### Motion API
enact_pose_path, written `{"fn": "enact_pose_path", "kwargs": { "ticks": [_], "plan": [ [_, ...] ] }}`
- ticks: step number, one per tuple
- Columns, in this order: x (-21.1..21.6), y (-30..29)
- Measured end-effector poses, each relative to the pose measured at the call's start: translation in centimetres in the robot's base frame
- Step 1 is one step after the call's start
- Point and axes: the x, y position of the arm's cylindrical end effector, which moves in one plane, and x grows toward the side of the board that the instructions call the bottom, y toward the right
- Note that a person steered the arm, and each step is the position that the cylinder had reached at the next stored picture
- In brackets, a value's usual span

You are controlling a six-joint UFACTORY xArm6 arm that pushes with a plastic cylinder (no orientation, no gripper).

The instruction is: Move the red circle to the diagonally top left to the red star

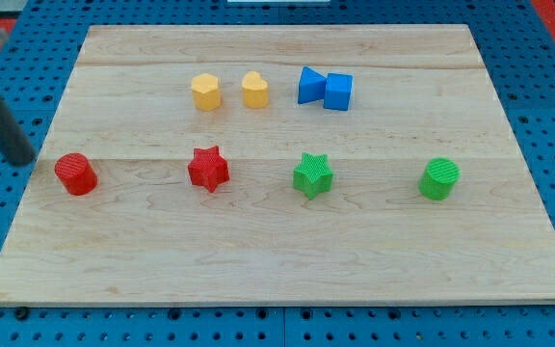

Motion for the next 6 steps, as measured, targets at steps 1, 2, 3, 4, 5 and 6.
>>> {"fn": "enact_pose_path", "kwargs": {
  "ticks": [1, 2, 3, 4, 5, 6],
  "plan": [
    [2.6, 3.1],
    [1.2, 7.3],
    [-1.0, 9.7],
    [-1.8, 10.1],
    [3.4, 10.2],
    [2.4, 10.6]
  ]
}}
